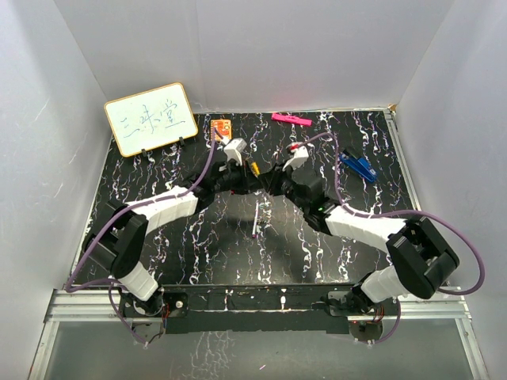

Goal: Insert the pens into the pen caps

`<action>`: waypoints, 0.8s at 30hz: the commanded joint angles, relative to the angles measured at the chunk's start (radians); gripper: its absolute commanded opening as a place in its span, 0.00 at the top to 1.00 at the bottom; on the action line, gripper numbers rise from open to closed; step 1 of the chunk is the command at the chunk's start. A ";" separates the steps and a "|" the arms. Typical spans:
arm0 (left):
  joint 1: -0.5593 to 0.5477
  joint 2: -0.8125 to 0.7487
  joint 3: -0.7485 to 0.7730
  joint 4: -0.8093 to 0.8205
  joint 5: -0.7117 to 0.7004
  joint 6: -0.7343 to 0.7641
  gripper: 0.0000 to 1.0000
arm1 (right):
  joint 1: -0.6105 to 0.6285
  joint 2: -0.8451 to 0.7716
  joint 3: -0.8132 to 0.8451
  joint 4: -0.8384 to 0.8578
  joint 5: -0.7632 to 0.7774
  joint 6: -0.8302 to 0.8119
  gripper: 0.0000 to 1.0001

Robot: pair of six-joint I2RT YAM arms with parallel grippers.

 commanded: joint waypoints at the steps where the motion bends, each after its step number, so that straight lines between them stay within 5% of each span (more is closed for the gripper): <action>1: 0.066 -0.054 0.106 0.194 -0.122 0.026 1.00 | 0.074 0.050 -0.021 -0.245 -0.054 -0.009 1.00; 12: 0.082 -0.076 0.088 0.138 -0.132 0.058 1.00 | 0.077 0.045 0.036 -0.302 0.078 -0.027 1.00; 24: 0.083 0.075 0.310 -0.359 -0.242 0.239 1.00 | 0.074 -0.135 0.083 -0.368 0.432 -0.113 1.00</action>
